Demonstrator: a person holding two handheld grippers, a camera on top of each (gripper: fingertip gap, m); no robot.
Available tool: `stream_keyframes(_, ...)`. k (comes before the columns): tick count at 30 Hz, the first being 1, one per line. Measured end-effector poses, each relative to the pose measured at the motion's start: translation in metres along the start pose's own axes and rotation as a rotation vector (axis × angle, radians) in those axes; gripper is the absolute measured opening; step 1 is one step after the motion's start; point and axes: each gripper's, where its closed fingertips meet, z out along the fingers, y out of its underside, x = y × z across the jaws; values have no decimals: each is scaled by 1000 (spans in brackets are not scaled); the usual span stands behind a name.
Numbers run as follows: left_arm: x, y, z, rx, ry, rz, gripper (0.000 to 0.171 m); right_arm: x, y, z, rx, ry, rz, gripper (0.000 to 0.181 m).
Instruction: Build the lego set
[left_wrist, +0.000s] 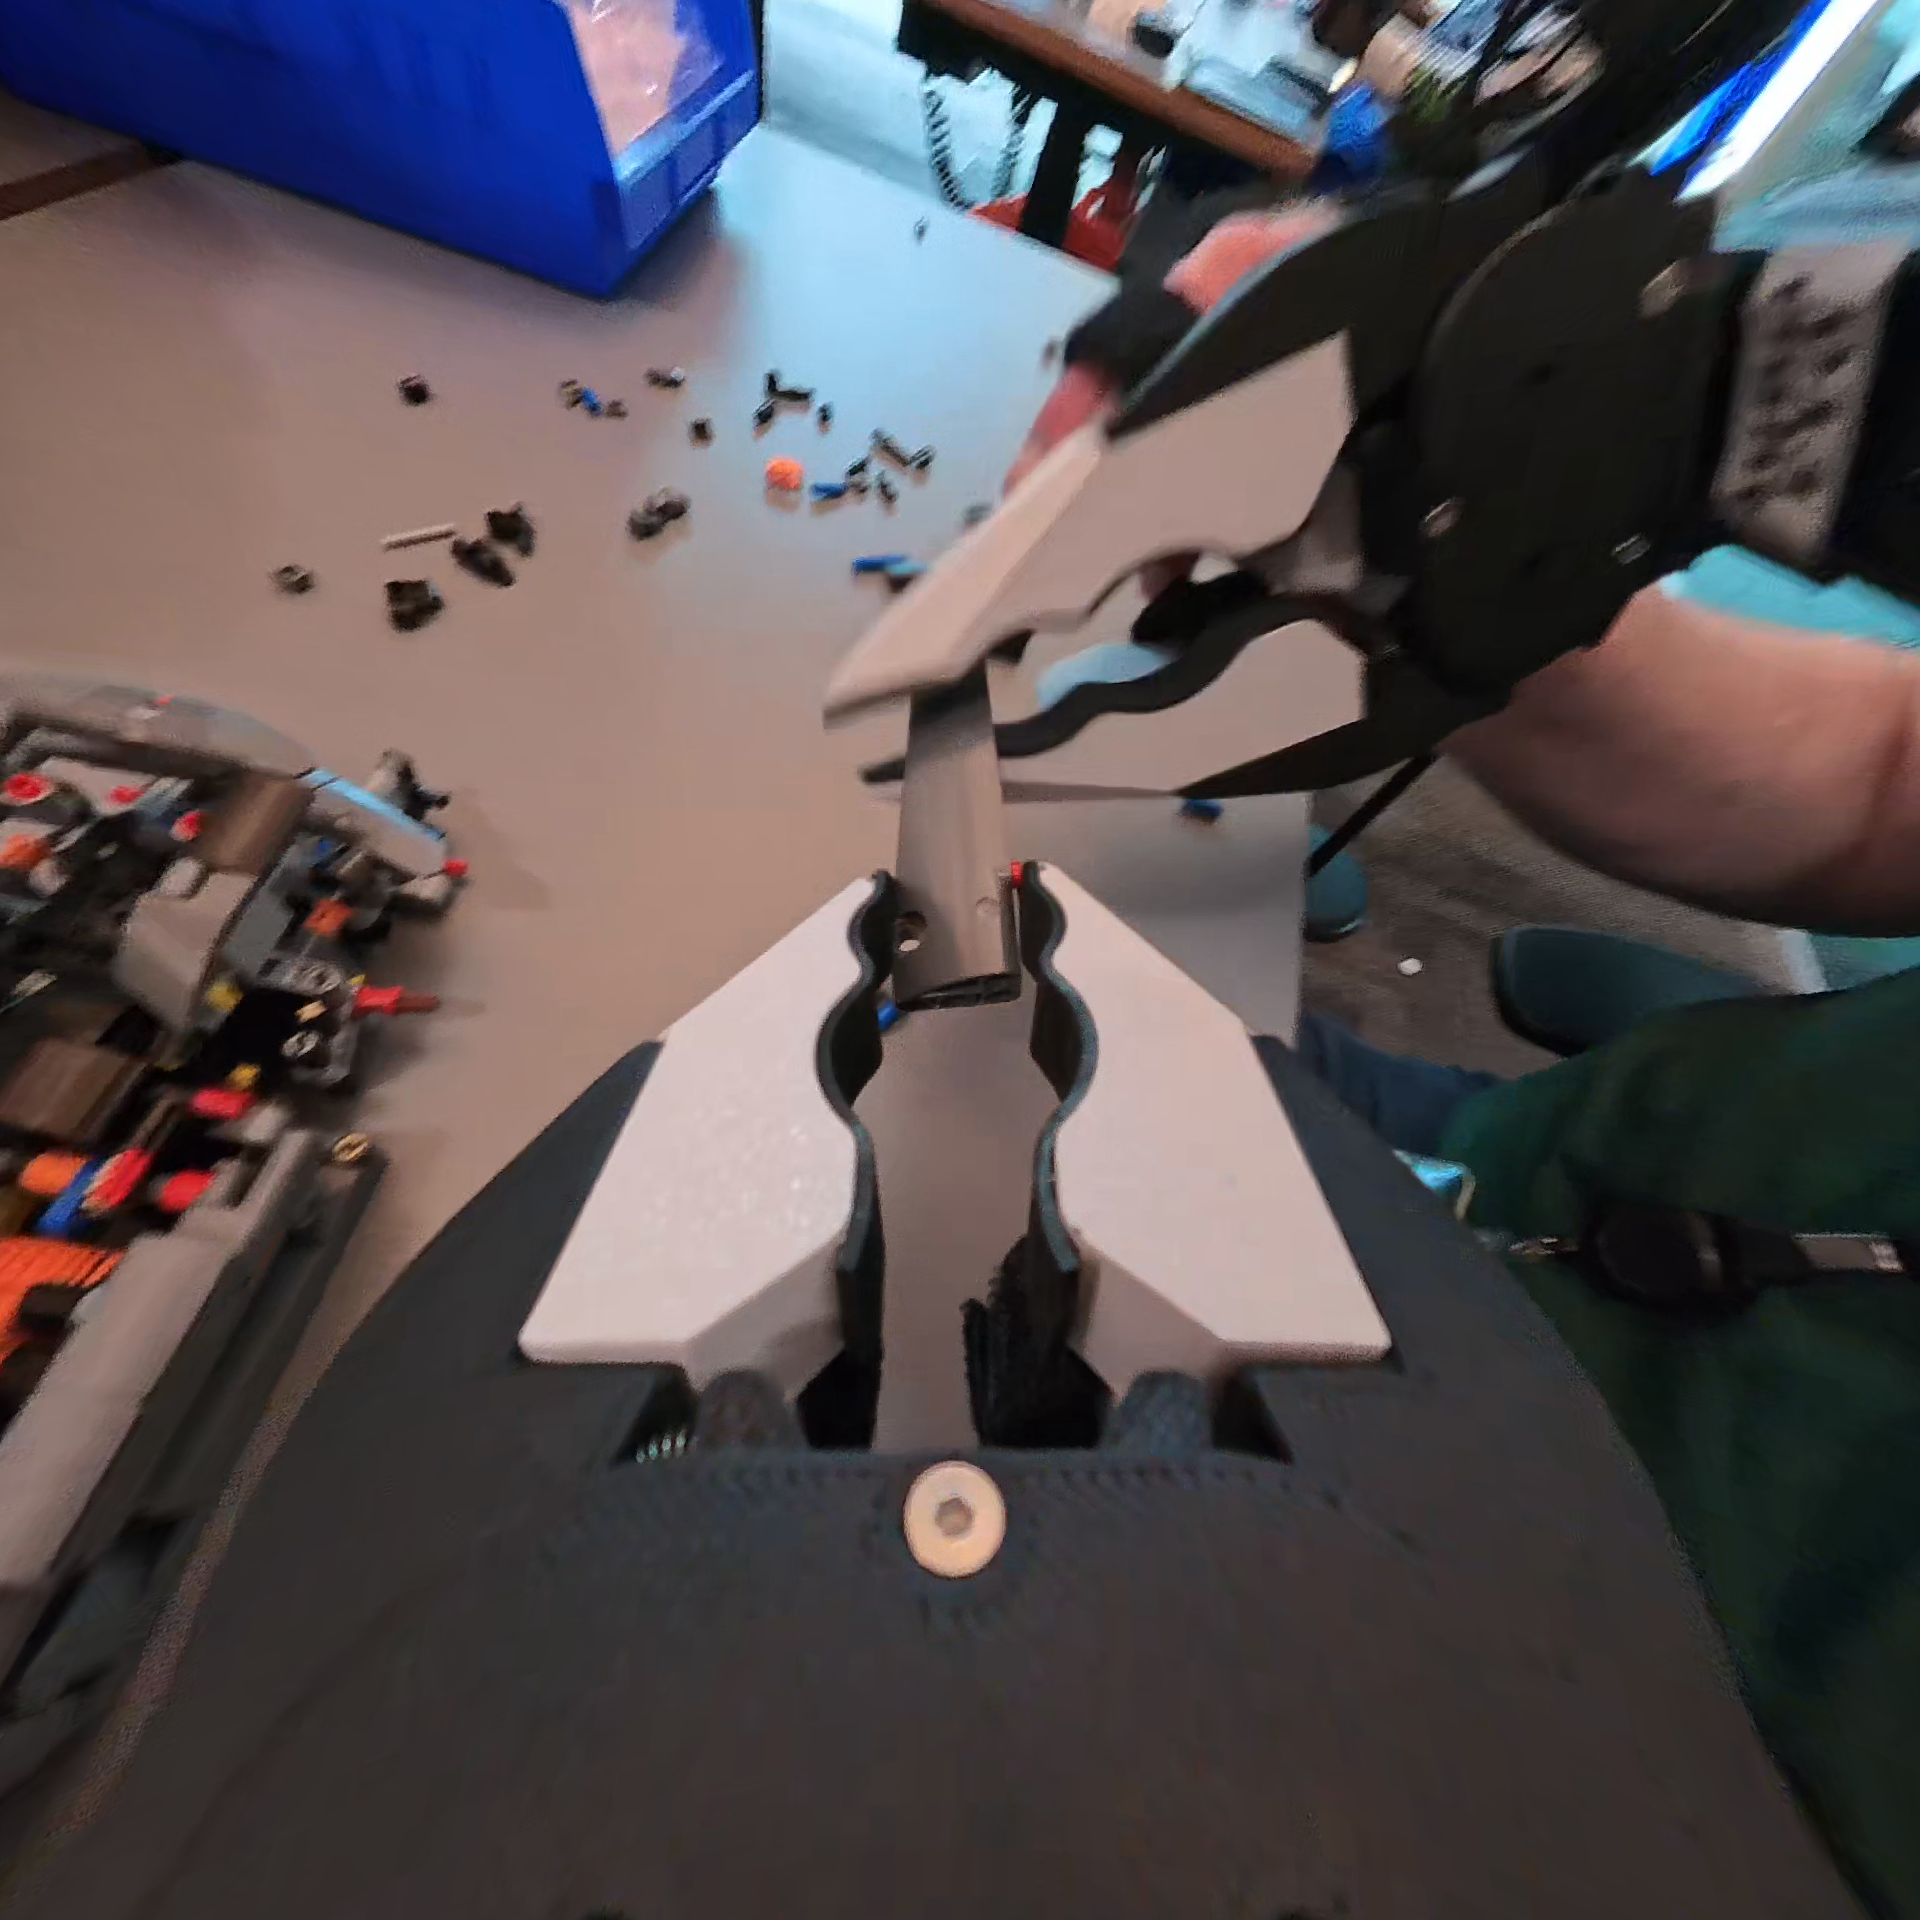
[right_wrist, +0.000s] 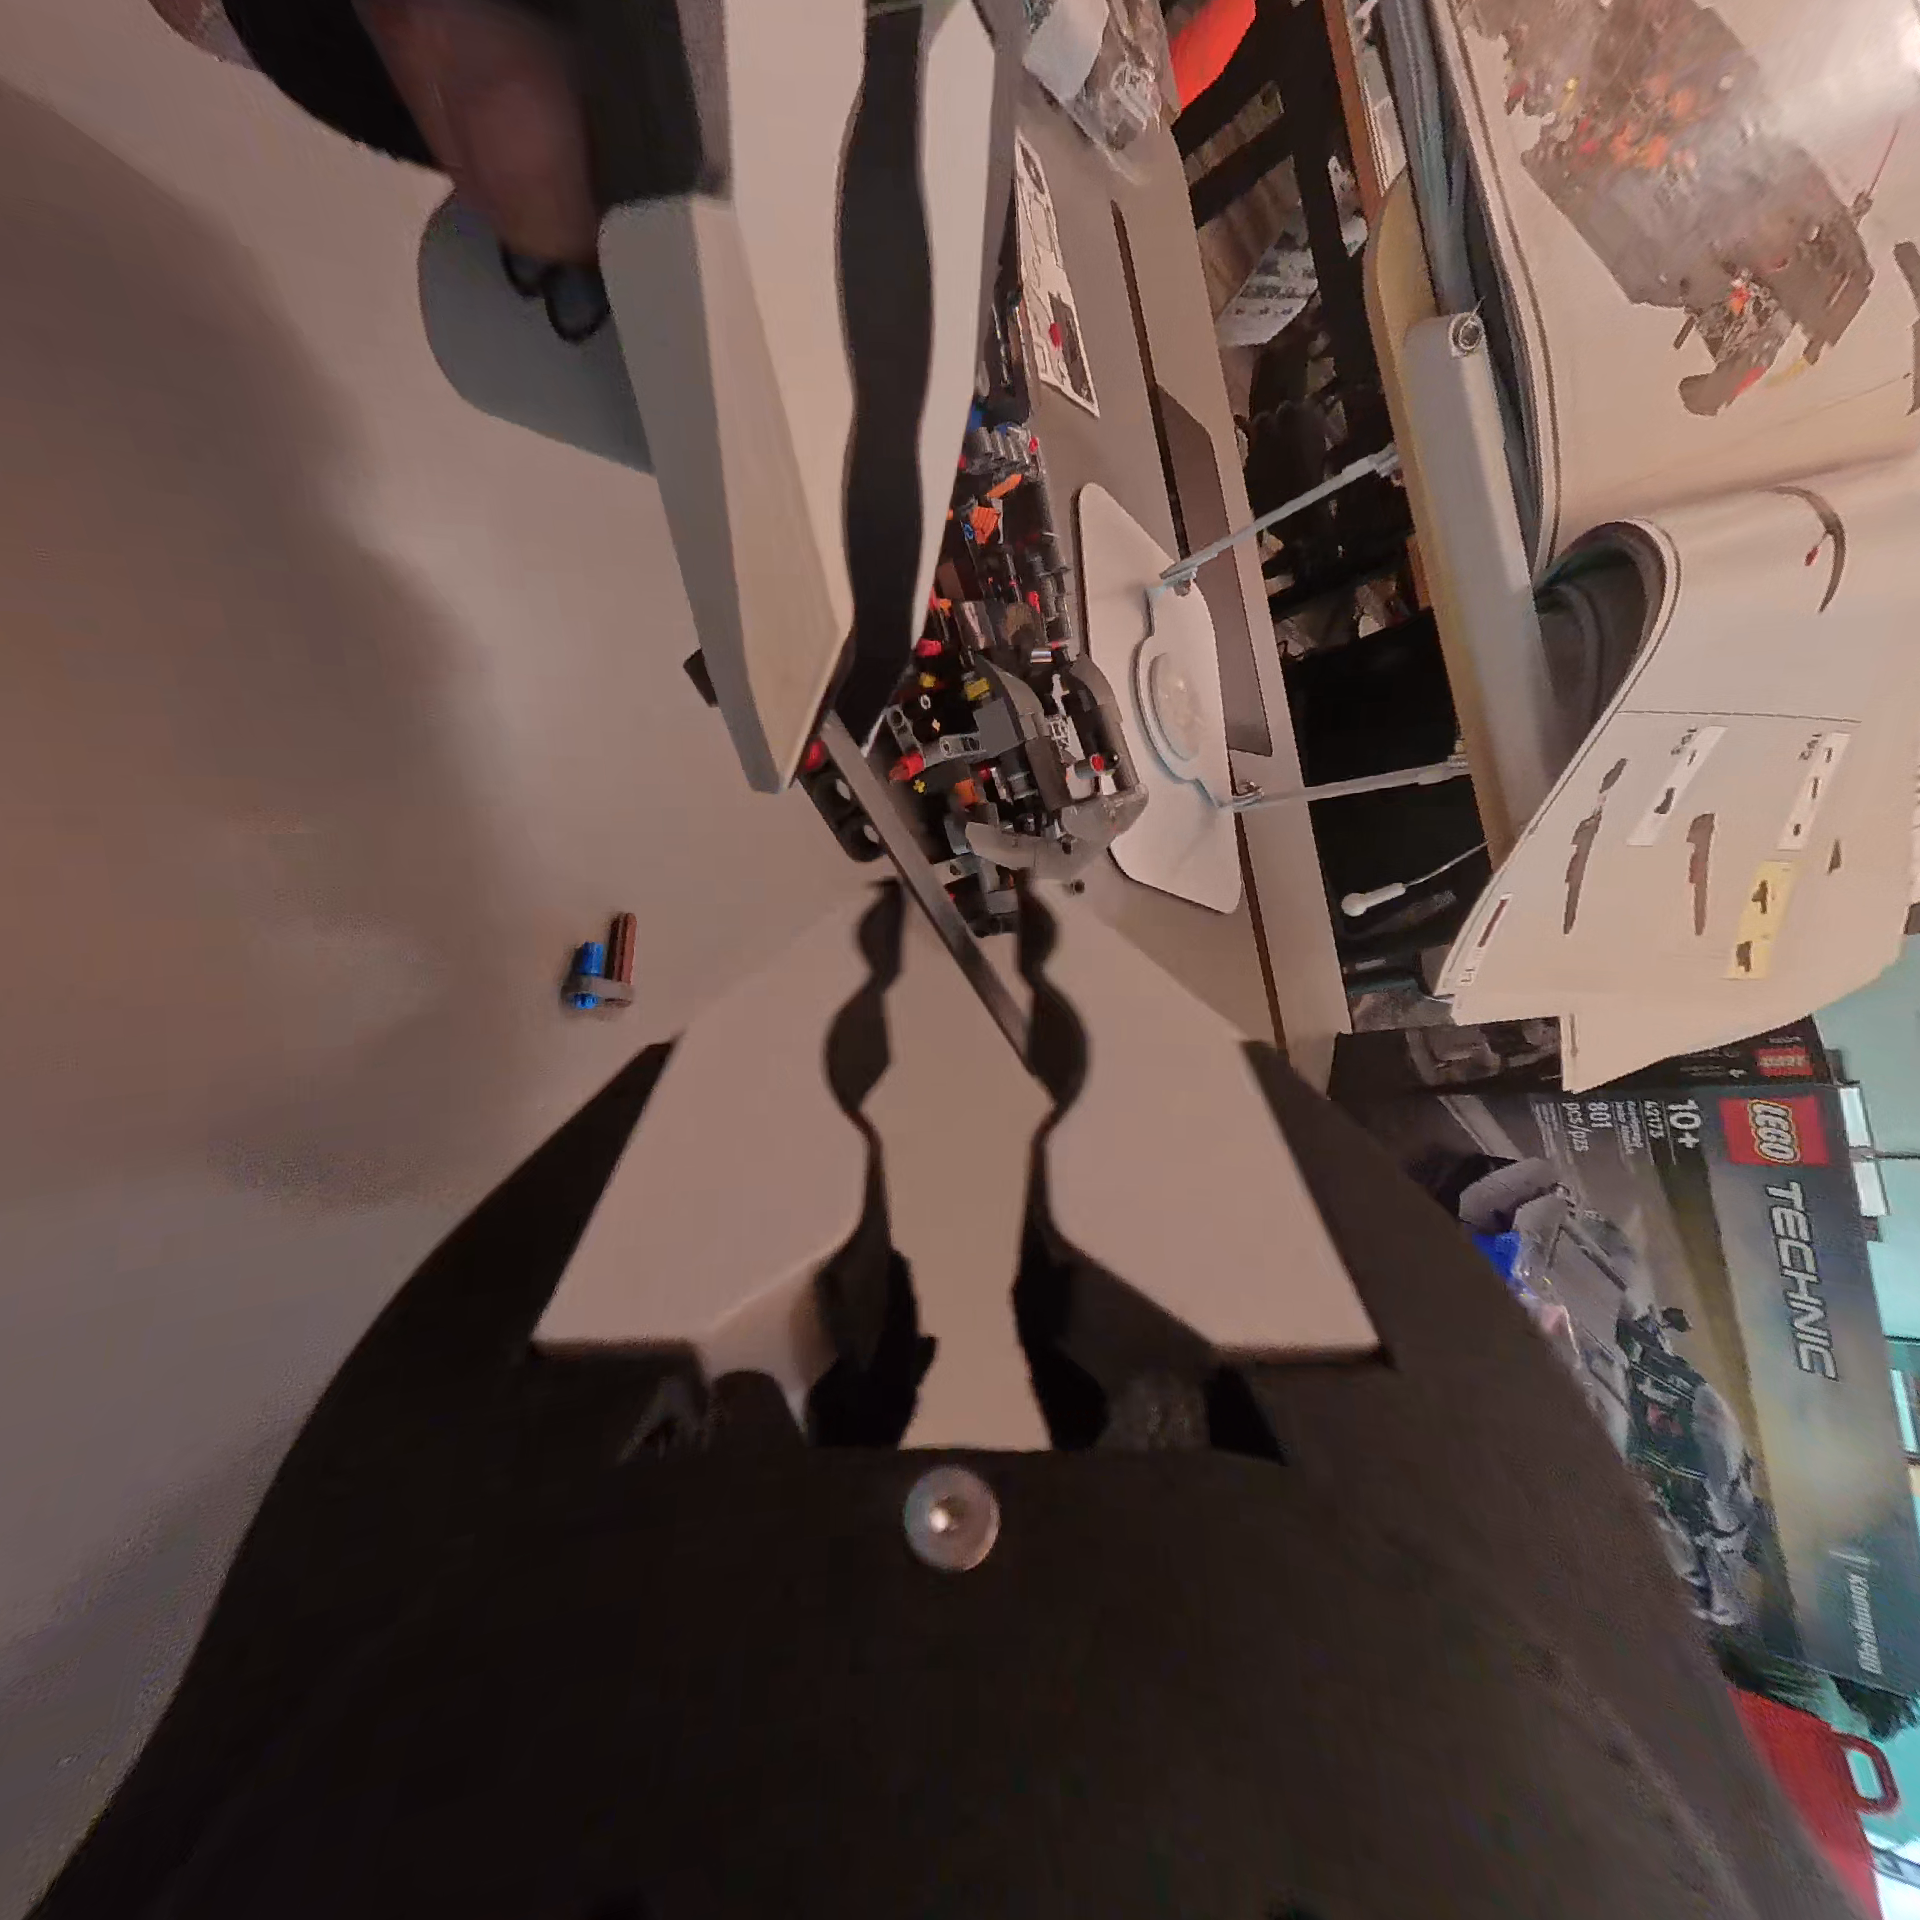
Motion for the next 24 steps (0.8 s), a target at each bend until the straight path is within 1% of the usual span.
stream_keyframes(1,2,-3,-1,18,14,-14,22,-1,0,0,-5,1,-6,6)
stream_keyframes(3,3,-9,-4,55,33,-23,22,-4,2,-3,-4,-31,17,2)
stream_keyframes(6,9,-19,-10,120,79,-29,21,-9,-3,-9,52,-83,83,0)
stream_keyframes(10,12,-23,-12,149,94,-11,21,-11,-6,-12,73,-112,119,0)
stream_keyframes(11,14,-25,-14,171,103,-4,22,-10,-7,-12,84,-120,133,0)
stream_keyframes(14,17,-28,-22,208,111,49,41,-9,-9,-15,122,-156,197,0)
stream_keyframes(16,19,-28,-27,213,98,107,45,-8,-11,-19,165,-204,249,0)
stream_keyframes(19,20,-26,-26,183,36,216,43,-8,-12,-24,221,-274,306,0)
stream_keyframes(21,22,-29,-23,188,10,261,35,-12,-14,-26,256,-331,323,0)
stream_keyframes(23,24,-29,-19,187,20,274,28,-15,-16,-26,284,-373,331,0)
stream_keyframes(24,27,-31,-18,206,34,277,23,-19,-17,-26,294,-404,335,0)
